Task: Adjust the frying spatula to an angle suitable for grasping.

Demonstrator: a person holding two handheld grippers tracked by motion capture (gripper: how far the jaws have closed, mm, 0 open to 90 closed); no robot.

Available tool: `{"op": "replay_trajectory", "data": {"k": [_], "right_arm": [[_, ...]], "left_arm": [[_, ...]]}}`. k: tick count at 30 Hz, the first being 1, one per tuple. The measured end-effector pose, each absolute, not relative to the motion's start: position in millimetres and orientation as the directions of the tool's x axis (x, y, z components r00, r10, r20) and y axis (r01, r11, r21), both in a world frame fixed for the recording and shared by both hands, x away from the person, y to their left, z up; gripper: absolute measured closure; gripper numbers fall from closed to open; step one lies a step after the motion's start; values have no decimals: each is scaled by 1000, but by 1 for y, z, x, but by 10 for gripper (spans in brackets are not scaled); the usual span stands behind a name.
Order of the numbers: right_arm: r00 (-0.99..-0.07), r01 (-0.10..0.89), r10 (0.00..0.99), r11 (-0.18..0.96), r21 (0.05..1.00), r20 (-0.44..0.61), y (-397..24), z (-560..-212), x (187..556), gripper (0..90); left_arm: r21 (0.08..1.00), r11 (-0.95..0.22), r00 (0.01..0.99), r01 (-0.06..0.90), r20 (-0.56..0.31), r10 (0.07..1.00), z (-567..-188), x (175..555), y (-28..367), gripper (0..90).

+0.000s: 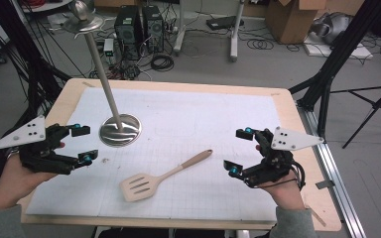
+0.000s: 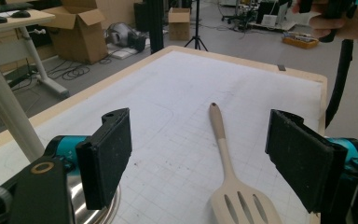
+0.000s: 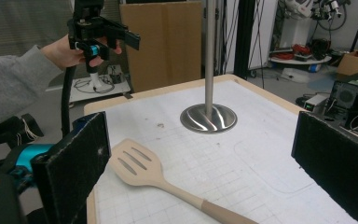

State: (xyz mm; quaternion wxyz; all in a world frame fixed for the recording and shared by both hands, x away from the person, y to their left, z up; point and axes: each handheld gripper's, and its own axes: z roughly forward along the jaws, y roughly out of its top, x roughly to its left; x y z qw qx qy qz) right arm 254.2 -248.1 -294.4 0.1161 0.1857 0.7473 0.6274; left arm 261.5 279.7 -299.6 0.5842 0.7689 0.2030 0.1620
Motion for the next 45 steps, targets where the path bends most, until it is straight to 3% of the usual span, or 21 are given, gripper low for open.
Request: {"op": "replay_trajectory", "data": {"k": [17,19,25,29,45], "right_arm": [[-904,125,425,146,981,52,-250,-295,252,33],[-903,126,426,150,981,51,-250,-295,252,34],[-901,129,430,148,980,53,-252,-296,251,34],[-900,135,433,154,979,55,-253,-296,250,34],[-894,136,446,157,978,53,-259,-297,243,34]], "left_arm": [[950,-274,877,150,0,481,-311,269,262,238],[945,-292,882,149,6,472,-312,270,260,308],[933,-319,886,168,-1,463,-318,273,253,404],[925,-331,887,188,-15,461,-320,275,250,540],[909,-375,914,184,-17,406,-337,285,229,760]]}}
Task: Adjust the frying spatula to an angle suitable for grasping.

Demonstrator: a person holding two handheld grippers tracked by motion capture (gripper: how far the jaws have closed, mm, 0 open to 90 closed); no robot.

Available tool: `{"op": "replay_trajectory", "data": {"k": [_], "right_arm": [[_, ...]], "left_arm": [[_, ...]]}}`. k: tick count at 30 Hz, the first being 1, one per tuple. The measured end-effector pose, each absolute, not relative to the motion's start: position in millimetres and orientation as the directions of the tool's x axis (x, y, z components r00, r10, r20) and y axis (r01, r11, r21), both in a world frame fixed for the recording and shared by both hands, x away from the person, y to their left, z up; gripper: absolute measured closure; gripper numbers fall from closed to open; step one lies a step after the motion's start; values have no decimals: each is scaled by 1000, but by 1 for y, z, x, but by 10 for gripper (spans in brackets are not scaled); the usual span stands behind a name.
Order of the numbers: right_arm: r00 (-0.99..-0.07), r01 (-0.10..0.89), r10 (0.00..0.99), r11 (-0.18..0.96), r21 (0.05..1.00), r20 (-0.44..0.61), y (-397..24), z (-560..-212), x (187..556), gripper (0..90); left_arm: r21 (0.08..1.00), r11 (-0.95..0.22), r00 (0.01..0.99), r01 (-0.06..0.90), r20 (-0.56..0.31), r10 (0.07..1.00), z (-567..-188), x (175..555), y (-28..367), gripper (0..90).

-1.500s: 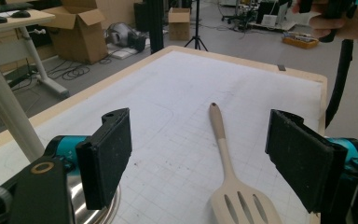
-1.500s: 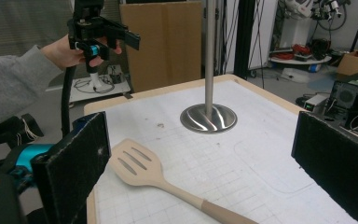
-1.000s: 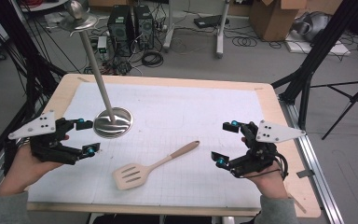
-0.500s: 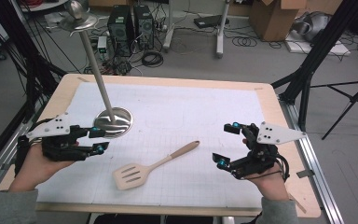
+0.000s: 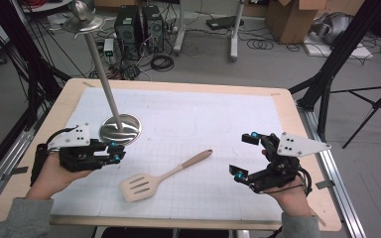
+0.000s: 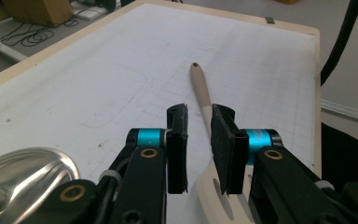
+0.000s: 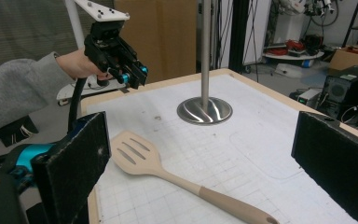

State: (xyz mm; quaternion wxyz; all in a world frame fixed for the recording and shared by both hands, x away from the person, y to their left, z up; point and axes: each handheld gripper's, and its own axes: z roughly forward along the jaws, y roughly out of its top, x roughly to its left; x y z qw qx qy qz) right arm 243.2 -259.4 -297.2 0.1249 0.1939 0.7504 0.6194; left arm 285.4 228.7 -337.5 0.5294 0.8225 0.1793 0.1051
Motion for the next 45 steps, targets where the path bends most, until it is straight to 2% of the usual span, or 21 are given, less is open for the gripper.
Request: {"op": "replay_trajectory", "data": {"k": [4,7,8,13,26,45], "right_arm": [[-894,126,446,154,980,45,-262,-298,242,34],[-894,127,446,153,980,46,-263,-298,241,34],[-894,124,446,154,980,43,-264,-298,241,33],[-893,117,449,149,982,38,-267,-299,240,34],[-885,117,465,138,983,40,-276,-304,241,34],[-887,122,459,145,982,42,-275,-306,241,34]], "left_arm": [[917,-357,919,176,-23,394,-339,286,221,801],[922,-348,918,171,-20,397,-343,286,217,888],[922,-341,916,184,-34,400,-348,288,215,891],[916,-340,916,214,-67,396,-359,292,209,895],[890,-383,912,246,-78,404,-379,299,185,895],[836,-486,922,253,-57,383,-395,305,150,895]]}}
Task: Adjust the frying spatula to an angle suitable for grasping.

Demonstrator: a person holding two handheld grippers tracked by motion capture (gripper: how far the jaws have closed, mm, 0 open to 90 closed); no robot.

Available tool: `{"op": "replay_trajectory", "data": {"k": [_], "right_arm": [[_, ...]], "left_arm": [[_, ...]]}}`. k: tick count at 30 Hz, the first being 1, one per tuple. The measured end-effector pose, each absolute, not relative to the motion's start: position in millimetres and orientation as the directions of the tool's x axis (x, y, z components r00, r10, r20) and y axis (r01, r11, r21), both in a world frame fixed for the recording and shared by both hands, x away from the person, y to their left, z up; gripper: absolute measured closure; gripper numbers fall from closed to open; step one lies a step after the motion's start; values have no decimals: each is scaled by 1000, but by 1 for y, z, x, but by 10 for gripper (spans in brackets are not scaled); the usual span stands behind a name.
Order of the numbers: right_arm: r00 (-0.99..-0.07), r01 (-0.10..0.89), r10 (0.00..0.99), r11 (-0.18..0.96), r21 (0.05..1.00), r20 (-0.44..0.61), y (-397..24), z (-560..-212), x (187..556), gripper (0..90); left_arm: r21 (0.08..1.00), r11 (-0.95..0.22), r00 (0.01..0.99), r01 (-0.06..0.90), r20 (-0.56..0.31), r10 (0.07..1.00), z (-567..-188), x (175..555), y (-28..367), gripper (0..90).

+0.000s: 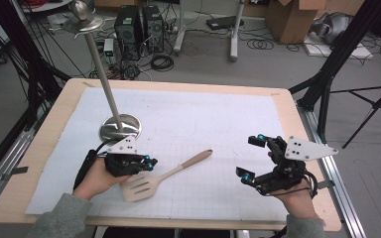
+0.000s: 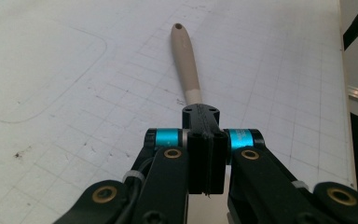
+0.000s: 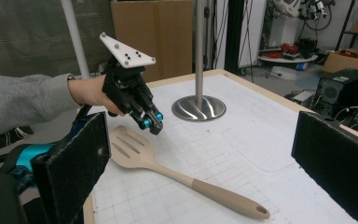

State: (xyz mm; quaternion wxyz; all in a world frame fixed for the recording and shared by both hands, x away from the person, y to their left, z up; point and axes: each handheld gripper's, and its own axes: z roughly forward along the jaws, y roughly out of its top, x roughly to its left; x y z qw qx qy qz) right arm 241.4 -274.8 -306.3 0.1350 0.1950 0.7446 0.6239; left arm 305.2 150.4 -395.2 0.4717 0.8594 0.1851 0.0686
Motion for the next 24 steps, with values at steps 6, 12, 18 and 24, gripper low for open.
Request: {"op": "replay_trajectory", "data": {"k": [6,12,18,24], "right_arm": [[-889,127,456,149,981,46,-275,-306,241,33],[-889,130,456,157,979,45,-273,-308,242,33],[-892,130,451,164,978,43,-273,-308,242,34],[-892,127,449,162,979,41,-274,-308,241,34]], "left_arm": [[831,-496,926,252,-57,374,-397,308,147,895],[809,-527,930,260,-62,363,-399,311,136,896],[784,-563,935,261,-60,351,-405,313,123,896],[744,-624,945,239,-30,327,-408,312,113,896]]}}
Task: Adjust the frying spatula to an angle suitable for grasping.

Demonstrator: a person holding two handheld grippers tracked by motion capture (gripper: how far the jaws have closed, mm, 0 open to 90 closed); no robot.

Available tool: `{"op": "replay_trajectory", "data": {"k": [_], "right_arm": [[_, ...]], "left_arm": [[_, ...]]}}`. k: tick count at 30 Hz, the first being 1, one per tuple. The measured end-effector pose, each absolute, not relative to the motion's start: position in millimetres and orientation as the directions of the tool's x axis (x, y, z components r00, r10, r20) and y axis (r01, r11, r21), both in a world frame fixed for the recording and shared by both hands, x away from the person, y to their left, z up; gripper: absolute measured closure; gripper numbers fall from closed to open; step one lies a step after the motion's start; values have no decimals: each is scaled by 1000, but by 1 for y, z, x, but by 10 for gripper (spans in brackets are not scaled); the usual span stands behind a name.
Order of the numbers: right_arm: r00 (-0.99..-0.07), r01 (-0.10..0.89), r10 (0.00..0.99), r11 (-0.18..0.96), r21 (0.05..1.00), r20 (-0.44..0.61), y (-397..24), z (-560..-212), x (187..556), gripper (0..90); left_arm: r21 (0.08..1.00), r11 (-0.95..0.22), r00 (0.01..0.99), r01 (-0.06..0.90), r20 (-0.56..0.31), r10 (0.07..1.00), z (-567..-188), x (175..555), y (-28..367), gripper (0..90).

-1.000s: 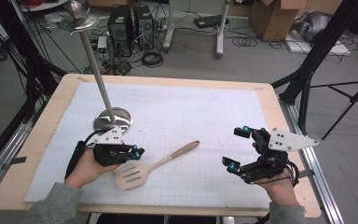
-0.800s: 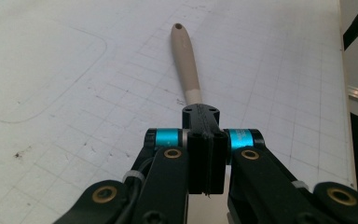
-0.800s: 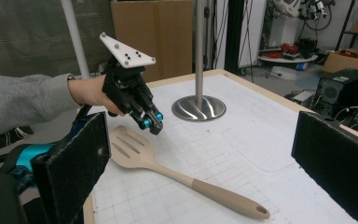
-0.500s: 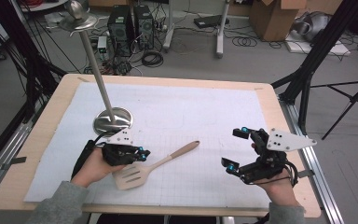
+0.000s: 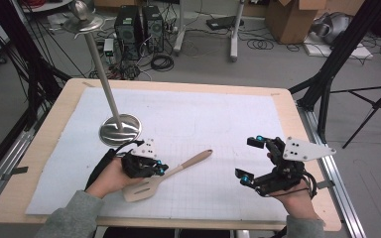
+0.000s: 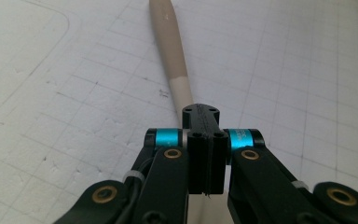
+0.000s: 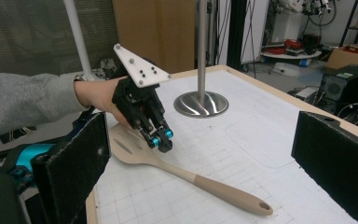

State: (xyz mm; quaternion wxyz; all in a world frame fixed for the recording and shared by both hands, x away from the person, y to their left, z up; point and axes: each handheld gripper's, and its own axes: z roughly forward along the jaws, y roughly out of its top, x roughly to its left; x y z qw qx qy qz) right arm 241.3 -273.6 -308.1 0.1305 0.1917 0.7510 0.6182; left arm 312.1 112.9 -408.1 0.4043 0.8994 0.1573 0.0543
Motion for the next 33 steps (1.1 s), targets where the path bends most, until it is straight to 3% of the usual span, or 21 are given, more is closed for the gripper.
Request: {"op": "replay_trajectory", "data": {"k": [12,33], "right_arm": [[-892,136,449,167,976,48,-273,-309,241,33],[-888,137,457,170,976,45,-278,-309,237,34]], "left_arm": [[753,-625,955,205,-14,296,-399,312,110,896],[664,-730,970,162,29,242,-411,314,81,896]]}}
